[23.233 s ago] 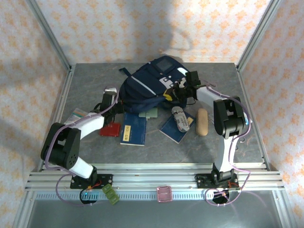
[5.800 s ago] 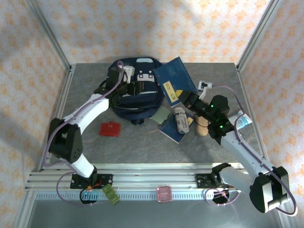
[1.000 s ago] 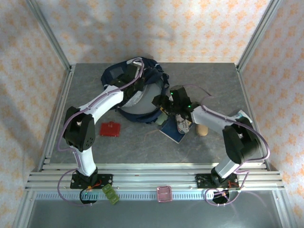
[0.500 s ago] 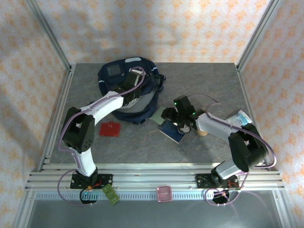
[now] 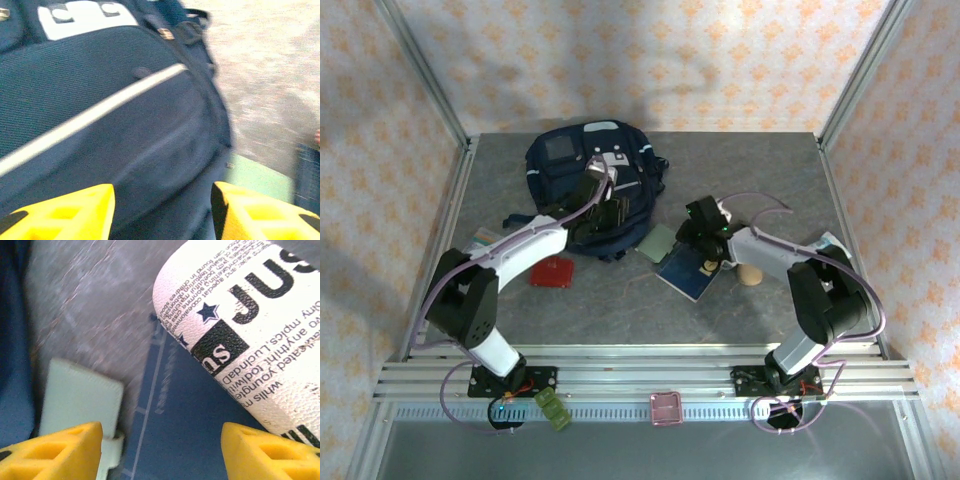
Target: Pack the student bag
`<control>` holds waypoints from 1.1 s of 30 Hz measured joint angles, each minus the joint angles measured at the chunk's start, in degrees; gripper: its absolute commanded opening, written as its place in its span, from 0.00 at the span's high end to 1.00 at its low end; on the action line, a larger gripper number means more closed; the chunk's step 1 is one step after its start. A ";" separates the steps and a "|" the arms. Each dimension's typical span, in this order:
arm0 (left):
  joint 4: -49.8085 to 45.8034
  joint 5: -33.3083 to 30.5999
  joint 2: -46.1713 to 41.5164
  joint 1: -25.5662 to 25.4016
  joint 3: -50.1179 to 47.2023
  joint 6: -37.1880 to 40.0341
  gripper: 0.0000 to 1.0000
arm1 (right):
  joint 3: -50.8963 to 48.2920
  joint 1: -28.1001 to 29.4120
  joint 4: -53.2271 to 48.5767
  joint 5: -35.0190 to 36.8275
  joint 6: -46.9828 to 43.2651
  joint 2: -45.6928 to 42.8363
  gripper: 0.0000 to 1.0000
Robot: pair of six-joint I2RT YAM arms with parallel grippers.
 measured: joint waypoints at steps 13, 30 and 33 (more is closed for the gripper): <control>6.43 19.71 5.40 -9.20 -8.28 -9.40 0.41 | -3.32 0.83 -4.00 0.09 -1.44 -10.32 0.37; 5.42 19.56 15.15 -12.98 -3.80 -12.20 0.40 | -15.96 2.78 -5.90 -0.87 3.21 -12.04 0.63; 4.22 19.63 16.50 -12.94 -2.25 -12.24 0.42 | -16.13 2.80 -3.98 -1.03 3.32 -10.45 0.74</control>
